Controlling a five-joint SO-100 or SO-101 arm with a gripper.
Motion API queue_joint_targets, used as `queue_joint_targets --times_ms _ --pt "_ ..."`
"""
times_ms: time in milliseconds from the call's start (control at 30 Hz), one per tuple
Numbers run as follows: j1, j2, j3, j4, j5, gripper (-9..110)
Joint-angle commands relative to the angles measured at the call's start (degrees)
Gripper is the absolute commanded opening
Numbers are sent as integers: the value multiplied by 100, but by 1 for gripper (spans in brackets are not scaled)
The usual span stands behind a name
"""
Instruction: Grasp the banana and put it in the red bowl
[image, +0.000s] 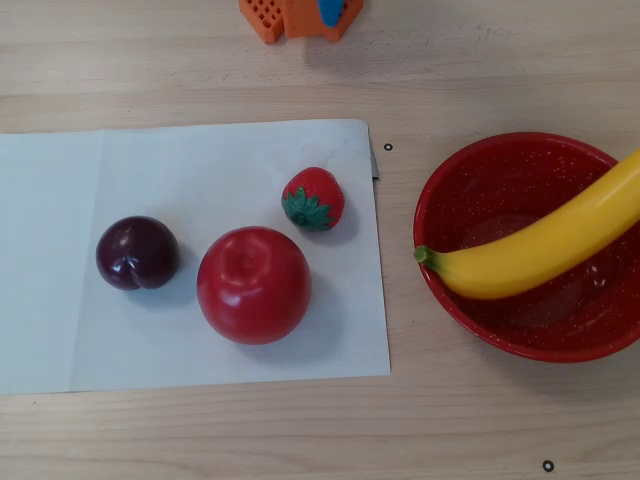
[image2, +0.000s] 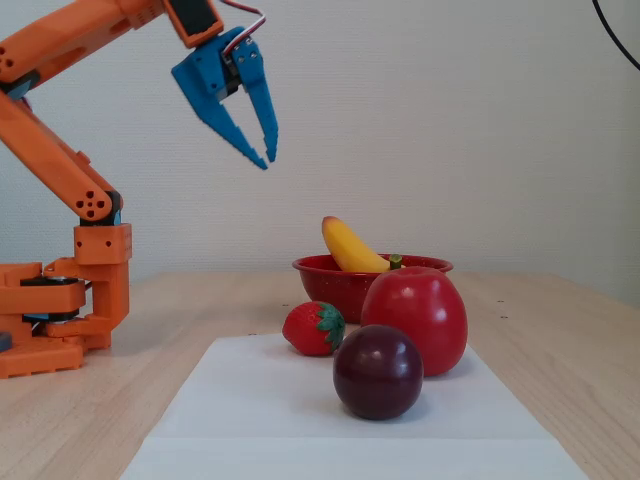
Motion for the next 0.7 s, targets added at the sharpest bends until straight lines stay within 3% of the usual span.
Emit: queue_joint_targets --times_ms 0,300,667 --pt "-167 519 158 -387 79 0" --pt "-483 1406 1942 -1573 -114 0" --pt "-677 2549 4518 -3929 -211 0"
